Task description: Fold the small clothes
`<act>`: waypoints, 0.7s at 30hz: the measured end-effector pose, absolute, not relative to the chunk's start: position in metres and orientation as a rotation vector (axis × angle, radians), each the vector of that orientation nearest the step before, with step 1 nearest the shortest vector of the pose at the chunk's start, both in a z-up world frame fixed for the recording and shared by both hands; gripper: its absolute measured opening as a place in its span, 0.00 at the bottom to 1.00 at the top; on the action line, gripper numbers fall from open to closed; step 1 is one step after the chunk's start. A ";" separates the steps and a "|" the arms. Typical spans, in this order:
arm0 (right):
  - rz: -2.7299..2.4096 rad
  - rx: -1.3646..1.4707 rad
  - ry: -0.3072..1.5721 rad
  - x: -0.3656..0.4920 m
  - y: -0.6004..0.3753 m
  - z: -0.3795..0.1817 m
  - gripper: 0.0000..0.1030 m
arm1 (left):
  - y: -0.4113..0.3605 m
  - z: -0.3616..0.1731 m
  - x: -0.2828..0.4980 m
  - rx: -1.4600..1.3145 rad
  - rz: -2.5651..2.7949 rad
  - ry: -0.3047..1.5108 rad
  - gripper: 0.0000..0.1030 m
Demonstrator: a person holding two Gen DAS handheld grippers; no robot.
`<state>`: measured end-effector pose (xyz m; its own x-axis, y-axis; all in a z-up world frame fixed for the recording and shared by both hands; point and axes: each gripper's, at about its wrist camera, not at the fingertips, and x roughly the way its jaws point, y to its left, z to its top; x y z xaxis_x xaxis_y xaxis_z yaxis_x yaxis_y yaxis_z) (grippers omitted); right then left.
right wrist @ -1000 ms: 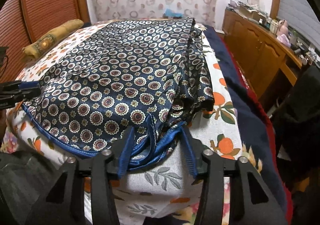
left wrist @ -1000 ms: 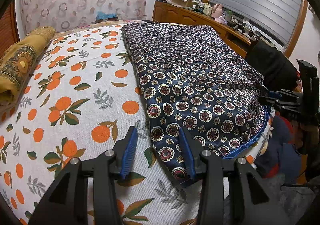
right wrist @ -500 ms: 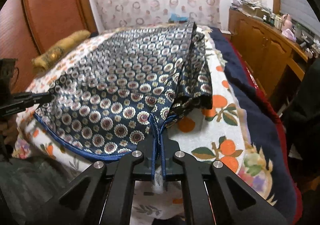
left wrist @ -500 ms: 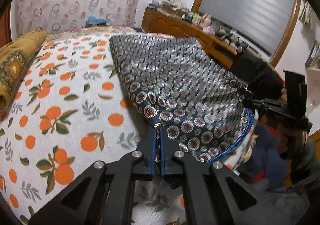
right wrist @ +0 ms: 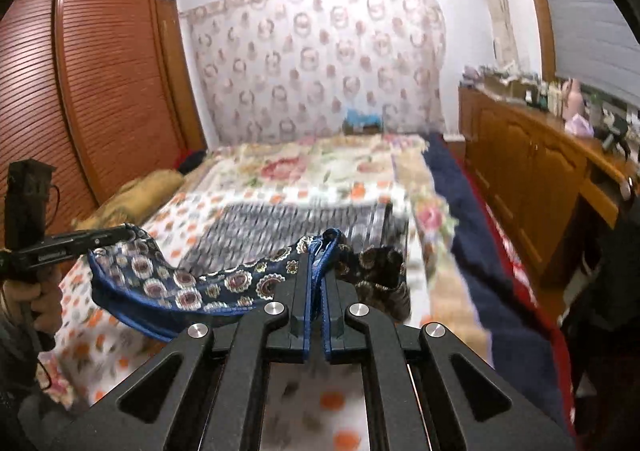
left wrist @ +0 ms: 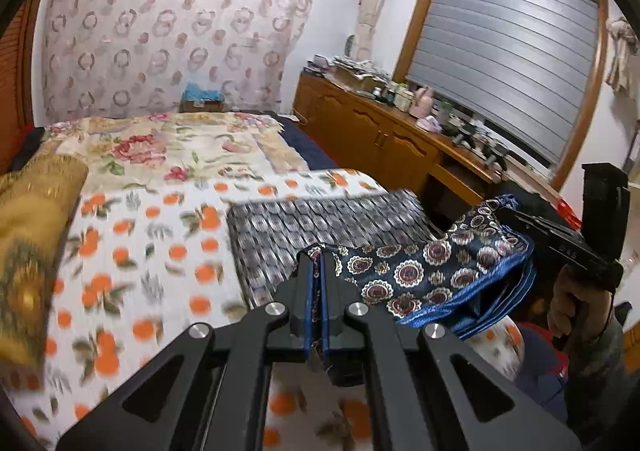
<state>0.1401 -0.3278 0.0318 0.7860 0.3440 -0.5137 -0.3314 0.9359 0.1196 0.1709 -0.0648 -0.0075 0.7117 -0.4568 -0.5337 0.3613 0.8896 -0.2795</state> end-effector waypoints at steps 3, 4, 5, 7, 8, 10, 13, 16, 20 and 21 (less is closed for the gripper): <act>0.356 0.012 0.564 0.172 -0.328 0.031 0.01 | -0.065 -0.011 0.200 -0.160 -0.428 0.648 0.00; 0.351 0.008 0.570 0.181 -0.329 0.029 0.01 | -0.065 -0.012 0.209 -0.158 -0.419 0.653 0.00; 0.347 0.006 0.575 0.188 -0.329 0.027 0.01 | -0.065 -0.013 0.216 -0.156 -0.411 0.657 0.00; 0.335 -0.003 0.593 0.207 -0.331 0.022 0.01 | -0.065 -0.014 0.230 -0.154 -0.398 0.667 0.00; 0.332 -0.007 0.600 0.214 -0.332 0.020 0.01 | -0.067 -0.015 0.236 -0.153 -0.394 0.674 0.00; 0.327 -0.016 0.614 0.229 -0.335 0.015 0.01 | -0.069 -0.020 0.251 -0.150 -0.385 0.694 0.00; 0.328 -0.025 0.647 0.252 -0.337 0.006 0.01 | -0.072 -0.028 0.268 -0.138 -0.374 0.724 0.00; 0.324 -0.033 0.672 0.266 -0.337 -0.004 0.02 | -0.075 -0.037 0.282 -0.123 -0.380 0.752 0.00; 0.324 -0.039 0.684 0.276 -0.338 -0.010 0.04 | -0.079 -0.037 0.286 -0.076 -0.396 0.753 0.06; 0.323 -0.042 0.681 0.276 -0.338 -0.010 0.04 | -0.079 -0.035 0.285 -0.073 -0.404 0.748 0.12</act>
